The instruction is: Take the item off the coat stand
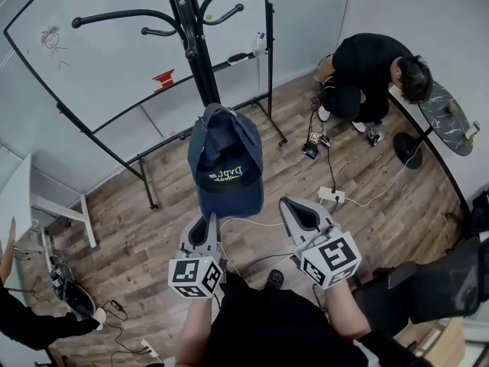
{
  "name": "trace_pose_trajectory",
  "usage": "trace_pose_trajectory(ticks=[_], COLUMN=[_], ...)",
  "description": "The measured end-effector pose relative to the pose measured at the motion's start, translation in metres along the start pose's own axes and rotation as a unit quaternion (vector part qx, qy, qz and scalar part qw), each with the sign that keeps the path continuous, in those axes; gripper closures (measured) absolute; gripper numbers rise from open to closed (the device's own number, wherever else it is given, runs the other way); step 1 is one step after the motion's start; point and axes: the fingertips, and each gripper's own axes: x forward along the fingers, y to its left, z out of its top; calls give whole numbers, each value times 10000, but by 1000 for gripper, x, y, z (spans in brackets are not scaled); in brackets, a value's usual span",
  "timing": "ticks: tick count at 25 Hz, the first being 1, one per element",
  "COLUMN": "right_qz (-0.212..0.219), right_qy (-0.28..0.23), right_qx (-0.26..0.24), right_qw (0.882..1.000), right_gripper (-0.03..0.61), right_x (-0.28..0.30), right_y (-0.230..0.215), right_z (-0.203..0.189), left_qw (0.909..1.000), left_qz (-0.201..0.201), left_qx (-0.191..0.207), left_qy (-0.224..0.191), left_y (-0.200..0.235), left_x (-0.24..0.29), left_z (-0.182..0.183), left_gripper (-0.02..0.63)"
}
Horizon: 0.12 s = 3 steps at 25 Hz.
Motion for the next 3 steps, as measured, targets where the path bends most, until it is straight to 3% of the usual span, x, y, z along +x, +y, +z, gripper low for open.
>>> trace_pose_trajectory(ticks=[3], right_qz=[-74], right_qy=[28], right_qx=[21], right_qw=[10000], right_gripper=[548], right_x=[-4], right_y=[-4], right_z=[-3], left_qw=[10000], left_qz=[37], left_qx=[15], left_qy=[8], left_y=[-1], left_x=[0], left_z=[-3], left_gripper=[583])
